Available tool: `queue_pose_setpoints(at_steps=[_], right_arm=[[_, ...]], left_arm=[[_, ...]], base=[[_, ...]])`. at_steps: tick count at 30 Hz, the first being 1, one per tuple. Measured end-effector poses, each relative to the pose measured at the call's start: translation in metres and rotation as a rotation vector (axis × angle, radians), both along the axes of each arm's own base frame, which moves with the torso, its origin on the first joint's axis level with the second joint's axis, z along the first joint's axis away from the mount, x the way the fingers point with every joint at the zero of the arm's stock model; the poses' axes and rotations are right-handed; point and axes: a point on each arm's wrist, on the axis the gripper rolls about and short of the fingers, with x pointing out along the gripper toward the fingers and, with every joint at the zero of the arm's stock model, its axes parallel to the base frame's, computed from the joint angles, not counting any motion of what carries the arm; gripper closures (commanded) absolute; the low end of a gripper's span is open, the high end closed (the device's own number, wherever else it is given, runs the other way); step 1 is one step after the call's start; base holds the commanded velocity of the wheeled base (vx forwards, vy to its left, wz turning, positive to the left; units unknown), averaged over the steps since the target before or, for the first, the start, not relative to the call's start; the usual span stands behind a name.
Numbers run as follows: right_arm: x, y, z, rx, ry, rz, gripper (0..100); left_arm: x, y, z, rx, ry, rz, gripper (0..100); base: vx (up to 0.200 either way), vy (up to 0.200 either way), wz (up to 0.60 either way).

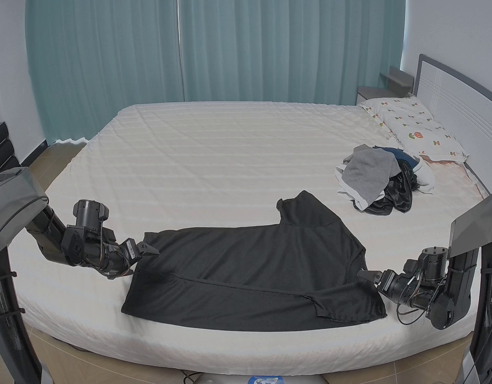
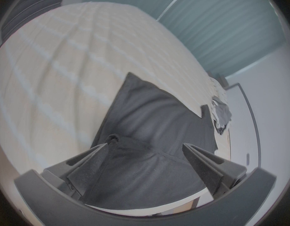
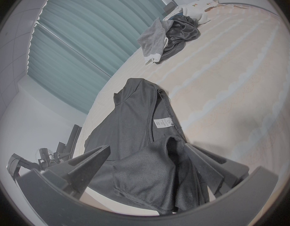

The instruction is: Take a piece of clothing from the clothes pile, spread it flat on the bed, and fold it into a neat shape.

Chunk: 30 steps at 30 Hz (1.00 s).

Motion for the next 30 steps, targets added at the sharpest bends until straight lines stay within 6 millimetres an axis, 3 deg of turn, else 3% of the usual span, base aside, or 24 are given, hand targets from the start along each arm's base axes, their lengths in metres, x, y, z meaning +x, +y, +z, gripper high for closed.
queue_pose_setpoints(at_steps=[8, 22, 23, 30], right_arm=[[0.0, 0.0, -0.001, -0.003, 0.003, 0.001, 0], [0.0, 0.003, -0.004, -0.017, 0.009, -0.007, 0], [0.0, 0.003, -0.004, -0.017, 0.01, -0.007, 0], [0.0, 0.003, -0.003, -0.017, 0.007, -0.009, 0]], left_arm=[[-0.003, 0.009, -0.02, 0.055, -0.193, -0.094, 0], [-0.002, 0.004, -0.05, 0.073, -0.199, -0.116, 0], [-0.002, 0.004, -0.051, 0.074, -0.196, -0.118, 100], [-0.005, 0.004, -0.055, 0.1, -0.185, -0.104, 100]], base=[[0.0, 0.0, 0.0], [0.0, 0.0, 0.0], [0.0, 0.0, 0.0], [0.0, 0.0, 0.0]])
